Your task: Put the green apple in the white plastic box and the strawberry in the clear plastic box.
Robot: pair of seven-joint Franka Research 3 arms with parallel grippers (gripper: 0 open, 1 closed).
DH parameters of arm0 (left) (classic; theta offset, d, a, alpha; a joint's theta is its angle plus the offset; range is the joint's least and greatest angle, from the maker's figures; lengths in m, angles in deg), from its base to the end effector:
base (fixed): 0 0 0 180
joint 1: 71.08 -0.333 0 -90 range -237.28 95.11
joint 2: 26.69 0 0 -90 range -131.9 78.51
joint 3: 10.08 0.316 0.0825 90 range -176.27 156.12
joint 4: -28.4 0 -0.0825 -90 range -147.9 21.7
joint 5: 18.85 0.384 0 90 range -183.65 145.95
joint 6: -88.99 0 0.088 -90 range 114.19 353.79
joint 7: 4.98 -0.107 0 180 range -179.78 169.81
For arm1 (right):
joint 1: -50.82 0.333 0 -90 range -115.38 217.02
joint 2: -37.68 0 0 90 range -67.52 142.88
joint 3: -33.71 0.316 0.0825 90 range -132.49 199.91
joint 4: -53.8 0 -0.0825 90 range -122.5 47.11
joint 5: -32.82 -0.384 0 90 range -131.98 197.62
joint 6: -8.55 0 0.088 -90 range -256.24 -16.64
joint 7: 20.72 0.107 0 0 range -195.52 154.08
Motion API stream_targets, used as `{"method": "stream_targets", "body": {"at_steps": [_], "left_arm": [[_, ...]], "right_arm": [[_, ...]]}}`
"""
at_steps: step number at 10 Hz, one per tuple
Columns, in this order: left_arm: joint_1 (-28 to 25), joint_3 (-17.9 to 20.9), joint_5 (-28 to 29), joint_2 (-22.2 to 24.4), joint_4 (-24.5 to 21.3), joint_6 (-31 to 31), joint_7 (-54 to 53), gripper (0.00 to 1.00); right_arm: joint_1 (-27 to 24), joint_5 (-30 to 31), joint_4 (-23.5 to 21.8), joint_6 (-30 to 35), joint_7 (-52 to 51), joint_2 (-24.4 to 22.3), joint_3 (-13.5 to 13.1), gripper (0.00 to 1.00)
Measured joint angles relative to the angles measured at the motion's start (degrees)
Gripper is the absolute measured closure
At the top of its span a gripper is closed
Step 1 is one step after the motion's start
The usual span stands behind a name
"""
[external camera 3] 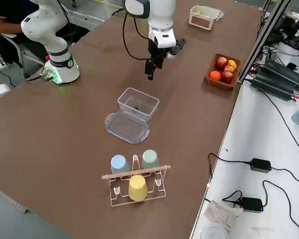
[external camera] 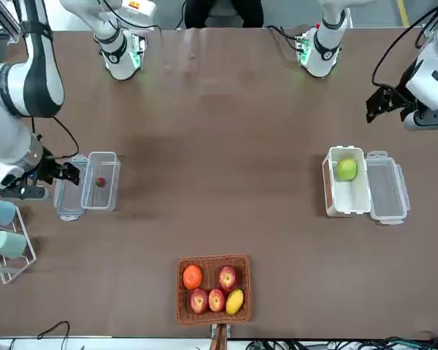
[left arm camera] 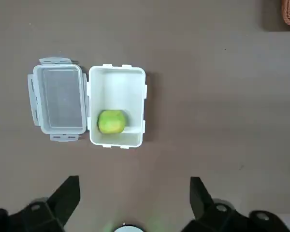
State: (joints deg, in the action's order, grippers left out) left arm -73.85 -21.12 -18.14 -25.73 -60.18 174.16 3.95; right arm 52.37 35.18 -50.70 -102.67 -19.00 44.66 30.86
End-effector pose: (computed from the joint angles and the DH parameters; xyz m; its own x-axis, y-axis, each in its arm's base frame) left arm 0.5353 -0.0774 0.6379 0.9991 0.0128 -0.0401 0.0119 -0.9997 -0.0221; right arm 0.5952 -0.0153 0.4655 0.9993 -0.0374 -0.0034 -0.0372 -0.9983 0.0445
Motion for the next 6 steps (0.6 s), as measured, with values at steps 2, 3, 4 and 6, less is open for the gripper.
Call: {"method": "stream_targets", "body": {"at_steps": [2,3,4,6], "left_arm": [[0.1,0.0,0.0,0.0,0.0,0.0,0.0,0.00],[0.1,0.0,0.0,0.0,0.0,0.0,0.0,0.00],[0.0,0.1,0.0,0.0,0.0,0.0,0.0,0.00],[-0.1,0.2,0.0,0.0,0.0,0.0,0.0,0.00]], "right_arm": [[-0.1,0.0,6.2,8.9,2.0,-0.3,-0.1,0.00],[-0.1,0.0,8.8,12.6,2.5,-0.6,-0.1,0.00],[-0.1,0.0,10.4,14.1,2.6,-1.2,0.0,0.00],[-0.1,0.0,10.9,14.8,2.7,-2.2,0.9,0.00]]}}
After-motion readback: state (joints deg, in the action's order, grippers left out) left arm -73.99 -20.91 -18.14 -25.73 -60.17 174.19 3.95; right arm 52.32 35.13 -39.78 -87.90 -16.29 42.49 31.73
